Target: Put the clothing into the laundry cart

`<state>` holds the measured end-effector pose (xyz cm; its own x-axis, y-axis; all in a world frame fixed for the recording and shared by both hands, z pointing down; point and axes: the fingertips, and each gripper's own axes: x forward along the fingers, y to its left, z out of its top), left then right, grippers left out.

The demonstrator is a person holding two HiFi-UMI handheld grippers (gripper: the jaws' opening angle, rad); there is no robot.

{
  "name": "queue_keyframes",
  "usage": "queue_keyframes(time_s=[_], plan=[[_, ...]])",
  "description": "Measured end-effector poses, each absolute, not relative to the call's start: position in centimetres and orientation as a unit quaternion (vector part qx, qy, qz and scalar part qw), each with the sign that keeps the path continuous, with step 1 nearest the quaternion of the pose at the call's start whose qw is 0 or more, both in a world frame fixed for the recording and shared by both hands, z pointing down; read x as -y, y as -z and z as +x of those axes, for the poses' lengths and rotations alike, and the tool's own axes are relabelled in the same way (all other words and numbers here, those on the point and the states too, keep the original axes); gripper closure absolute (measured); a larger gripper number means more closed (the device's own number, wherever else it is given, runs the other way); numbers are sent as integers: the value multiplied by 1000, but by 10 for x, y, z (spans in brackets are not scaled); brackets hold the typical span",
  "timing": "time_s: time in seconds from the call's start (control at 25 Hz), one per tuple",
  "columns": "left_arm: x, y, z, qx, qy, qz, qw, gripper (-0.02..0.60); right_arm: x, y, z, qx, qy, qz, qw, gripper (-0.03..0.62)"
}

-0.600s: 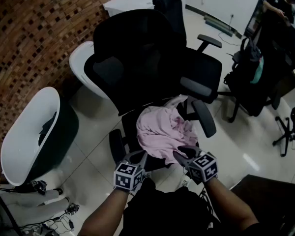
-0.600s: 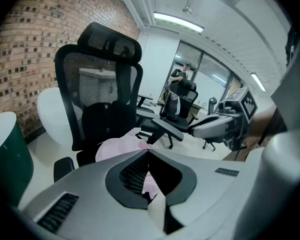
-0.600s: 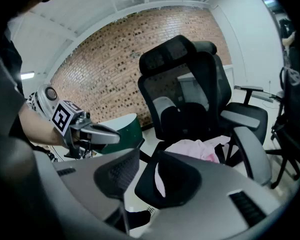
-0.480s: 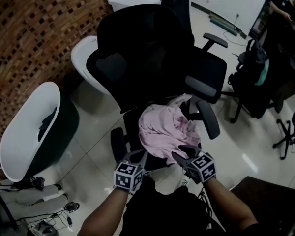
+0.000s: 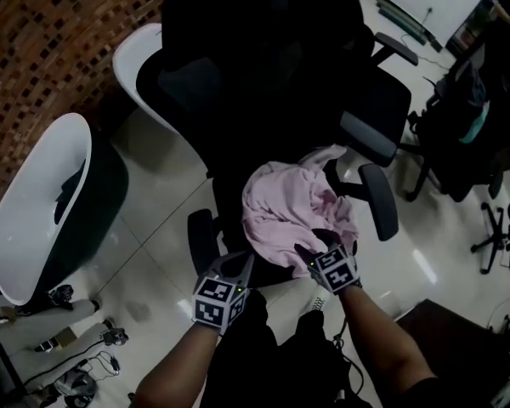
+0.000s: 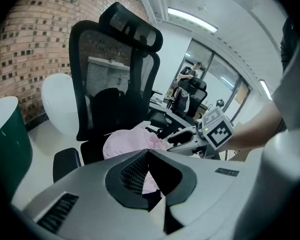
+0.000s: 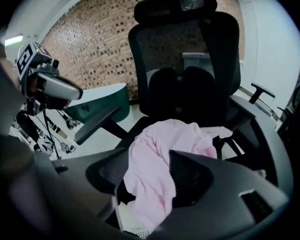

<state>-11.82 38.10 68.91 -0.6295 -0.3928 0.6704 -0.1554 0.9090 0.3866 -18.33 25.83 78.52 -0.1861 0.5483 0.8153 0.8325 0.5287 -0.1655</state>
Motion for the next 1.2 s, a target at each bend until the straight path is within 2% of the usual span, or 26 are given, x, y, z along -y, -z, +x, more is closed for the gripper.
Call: queue_keyframes(time_s=[0.2, 0.28, 0.36, 0.48, 0.68, 0.84, 1.12, 1.2], plan=[[-386, -717, -120, 887, 142, 156, 410, 581, -264, -826, -191, 752, 167, -449, 454, 313], [-387, -730, -122, 886, 141, 155, 413, 581, -265, -837, -196, 752, 181, -449, 448, 292], [-386, -740, -122, 884, 144, 155, 416, 581, -262, -849, -199, 749, 198, -447, 447, 253], [-390, -748, -120, 882, 155, 153, 418, 581, -263, -876, -203, 735, 238, -446, 452, 162], [-386, -752, -105, 877, 167, 163, 419, 581, -265, -935, -206, 691, 310, -456, 468, 116], [-383, -758, -94, 876, 162, 173, 419, 581, -262, -969, -210, 672, 322, -443, 499, 60], [-394, -771, -92, 875, 170, 163, 423, 581, -269, -1003, -199, 645, 325, -450, 525, 62], [-396, -775, -94, 876, 170, 162, 421, 581, -273, -1008, -195, 639, 312, -455, 537, 80]])
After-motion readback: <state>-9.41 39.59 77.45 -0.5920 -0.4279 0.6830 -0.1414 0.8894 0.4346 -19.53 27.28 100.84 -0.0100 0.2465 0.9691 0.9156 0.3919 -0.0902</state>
